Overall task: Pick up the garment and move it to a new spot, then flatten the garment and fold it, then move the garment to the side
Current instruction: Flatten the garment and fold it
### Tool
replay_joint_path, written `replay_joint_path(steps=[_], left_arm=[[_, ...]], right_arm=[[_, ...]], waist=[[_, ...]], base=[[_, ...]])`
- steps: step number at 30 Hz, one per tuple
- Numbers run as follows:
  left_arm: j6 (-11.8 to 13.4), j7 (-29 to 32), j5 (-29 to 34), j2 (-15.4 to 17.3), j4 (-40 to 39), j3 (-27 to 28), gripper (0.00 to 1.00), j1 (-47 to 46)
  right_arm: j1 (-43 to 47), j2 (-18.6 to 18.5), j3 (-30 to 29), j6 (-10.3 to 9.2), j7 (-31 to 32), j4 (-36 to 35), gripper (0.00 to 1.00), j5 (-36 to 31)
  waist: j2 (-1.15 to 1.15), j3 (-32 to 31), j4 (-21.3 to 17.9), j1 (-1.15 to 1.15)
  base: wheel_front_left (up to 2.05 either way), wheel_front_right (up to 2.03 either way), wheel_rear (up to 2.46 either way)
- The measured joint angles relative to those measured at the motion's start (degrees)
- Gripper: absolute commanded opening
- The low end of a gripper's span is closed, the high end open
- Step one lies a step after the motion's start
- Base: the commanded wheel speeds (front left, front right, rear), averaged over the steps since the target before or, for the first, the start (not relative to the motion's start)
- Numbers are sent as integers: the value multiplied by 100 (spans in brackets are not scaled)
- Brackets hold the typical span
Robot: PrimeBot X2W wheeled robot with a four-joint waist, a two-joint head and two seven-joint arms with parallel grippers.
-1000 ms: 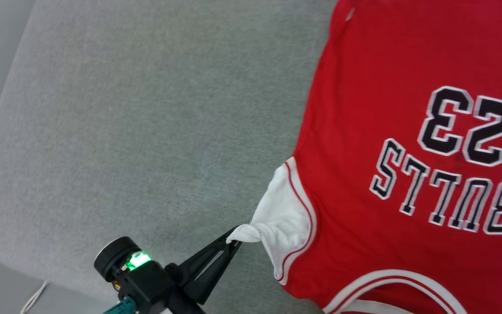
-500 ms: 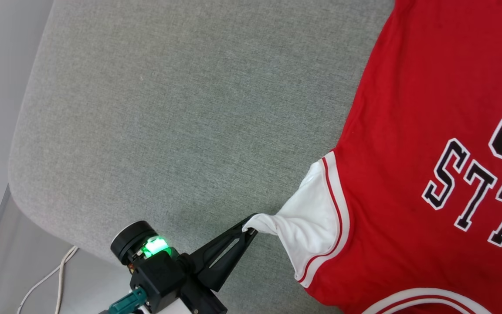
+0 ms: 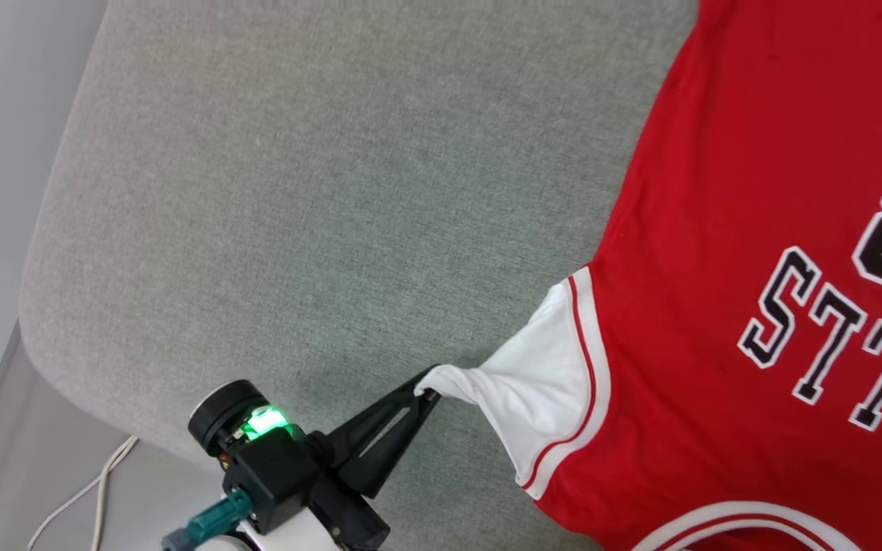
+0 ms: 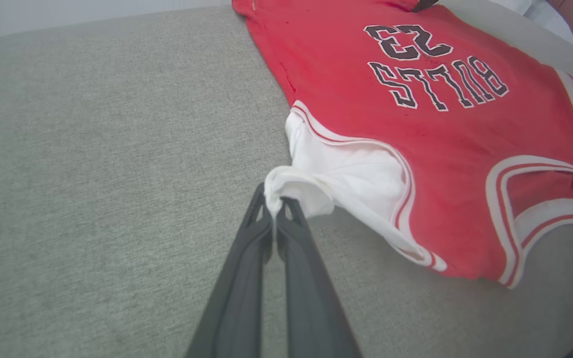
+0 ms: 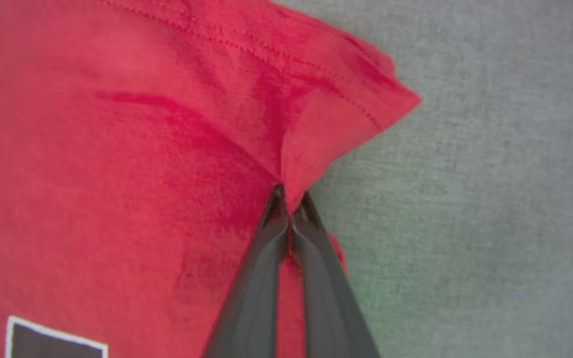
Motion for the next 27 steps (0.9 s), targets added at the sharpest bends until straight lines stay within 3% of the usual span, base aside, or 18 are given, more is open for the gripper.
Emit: replay_joint_path(steps=[6,13,17,27], left_arm=[[127,-3,-141,109,116,155,0,55],[331,-3,-353,318,346,368,0,416],[513,-5,-110,565,426,414,0,599],[787,-12,-243,614,471,478,0,999]], right_arm=[[510,79,59,0,-218,196,0,238],[1605,45,552,1,-460,102,0,883],[2253,143,713,1,-742,-179,0,1170],[3953,313,748,1,-1050,-1155,0,1692]], waist=[[0,-409,-259,0],[0,-1055,-725,0],[0,-1432,-1054,-1],[0,-2248,-1784,-2]], base=[[0,0,0],[0,0,0],[0,0,0],[0,0,0]])
